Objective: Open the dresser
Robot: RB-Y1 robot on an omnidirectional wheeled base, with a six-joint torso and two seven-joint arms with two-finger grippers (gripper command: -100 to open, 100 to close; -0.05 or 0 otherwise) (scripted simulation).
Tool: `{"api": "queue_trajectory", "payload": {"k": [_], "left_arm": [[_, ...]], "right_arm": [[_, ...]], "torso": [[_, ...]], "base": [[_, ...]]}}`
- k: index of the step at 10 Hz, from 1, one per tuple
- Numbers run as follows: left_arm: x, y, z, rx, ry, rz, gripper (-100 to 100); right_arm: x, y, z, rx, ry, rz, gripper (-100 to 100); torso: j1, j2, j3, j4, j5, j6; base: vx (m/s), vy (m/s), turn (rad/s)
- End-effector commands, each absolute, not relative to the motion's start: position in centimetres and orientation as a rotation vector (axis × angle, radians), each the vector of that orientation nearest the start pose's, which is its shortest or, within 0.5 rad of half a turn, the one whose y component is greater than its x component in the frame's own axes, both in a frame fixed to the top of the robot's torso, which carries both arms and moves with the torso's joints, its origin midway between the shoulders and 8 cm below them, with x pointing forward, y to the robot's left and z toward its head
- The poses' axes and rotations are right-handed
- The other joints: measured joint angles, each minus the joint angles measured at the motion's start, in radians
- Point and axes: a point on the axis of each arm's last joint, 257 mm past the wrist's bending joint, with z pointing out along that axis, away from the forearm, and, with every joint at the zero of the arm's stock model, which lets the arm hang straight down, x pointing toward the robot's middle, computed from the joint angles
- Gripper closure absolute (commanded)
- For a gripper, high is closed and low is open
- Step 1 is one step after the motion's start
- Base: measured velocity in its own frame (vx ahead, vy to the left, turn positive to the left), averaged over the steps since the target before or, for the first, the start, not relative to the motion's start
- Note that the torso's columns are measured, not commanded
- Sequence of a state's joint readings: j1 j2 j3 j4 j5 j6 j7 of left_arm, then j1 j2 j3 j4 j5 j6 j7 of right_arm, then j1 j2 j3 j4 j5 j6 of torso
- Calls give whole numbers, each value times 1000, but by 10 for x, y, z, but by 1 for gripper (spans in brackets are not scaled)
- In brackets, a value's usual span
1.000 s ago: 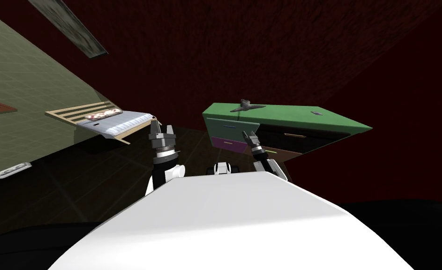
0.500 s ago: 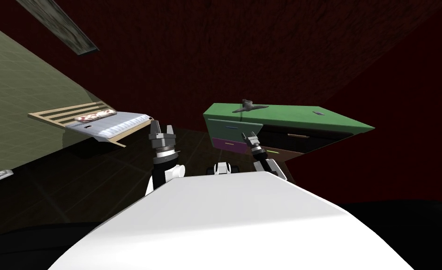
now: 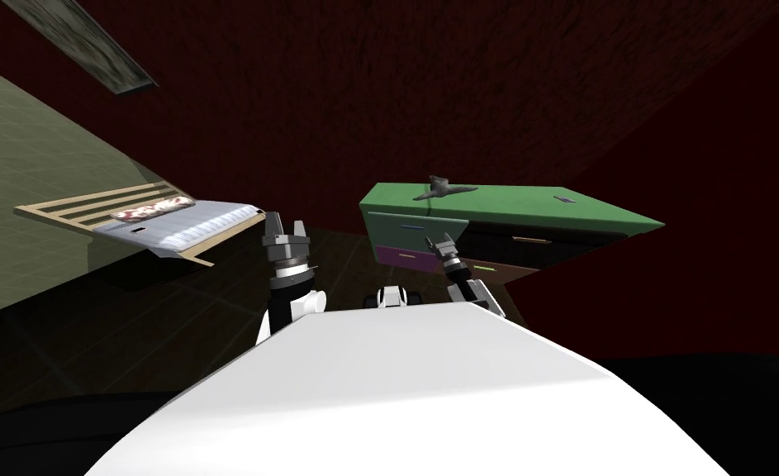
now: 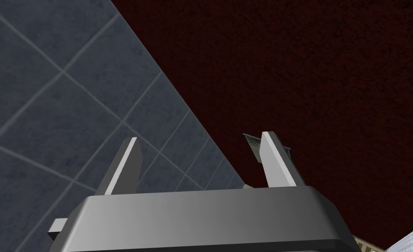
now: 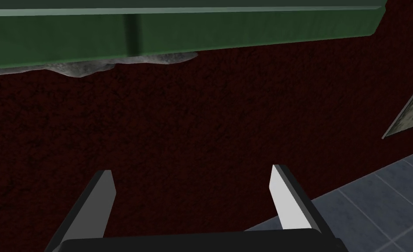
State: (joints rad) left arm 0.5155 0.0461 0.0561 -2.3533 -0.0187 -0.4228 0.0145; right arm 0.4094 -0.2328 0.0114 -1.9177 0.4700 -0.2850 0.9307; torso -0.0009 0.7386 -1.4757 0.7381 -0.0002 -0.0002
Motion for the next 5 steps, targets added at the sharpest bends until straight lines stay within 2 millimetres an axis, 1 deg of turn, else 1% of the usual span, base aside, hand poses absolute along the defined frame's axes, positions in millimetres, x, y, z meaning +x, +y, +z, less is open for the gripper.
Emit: {"api": "queue_trajectory", "payload": {"k": [1, 2, 3, 4, 5], "left_arm": [[339, 291, 39, -625, 665, -1239, 0], [339, 291, 39, -625, 665, -1239, 0], [339, 291, 39, -625, 665, -1239, 0], [339, 291, 39, -625, 665, -1239, 0], [339, 291, 39, -625, 665, -1239, 0]], "right_arm": [[427, -270, -189, -223, 1412, -47, -100], [427, -270, -189, -237, 1410, -63, -100], [429, -276, -198, -281, 1424, -124, -100], [429, -276, -198, -300, 1421, -146, -100], [431, -282, -206, -344, 1434, -206, -100]], "torso": [[-2, 2, 1, 1, -1, 0], [1, 0, 0, 0, 0, 0], [2, -1, 0, 0, 0, 0], [2, -2, -1, 0, 1, 0], [1, -1, -1, 0, 0, 0]], "base": [[55, 69, -81], [53, 78, -49], [66, 87, -55], [65, 73, -40], [93, 94, -83]]}}
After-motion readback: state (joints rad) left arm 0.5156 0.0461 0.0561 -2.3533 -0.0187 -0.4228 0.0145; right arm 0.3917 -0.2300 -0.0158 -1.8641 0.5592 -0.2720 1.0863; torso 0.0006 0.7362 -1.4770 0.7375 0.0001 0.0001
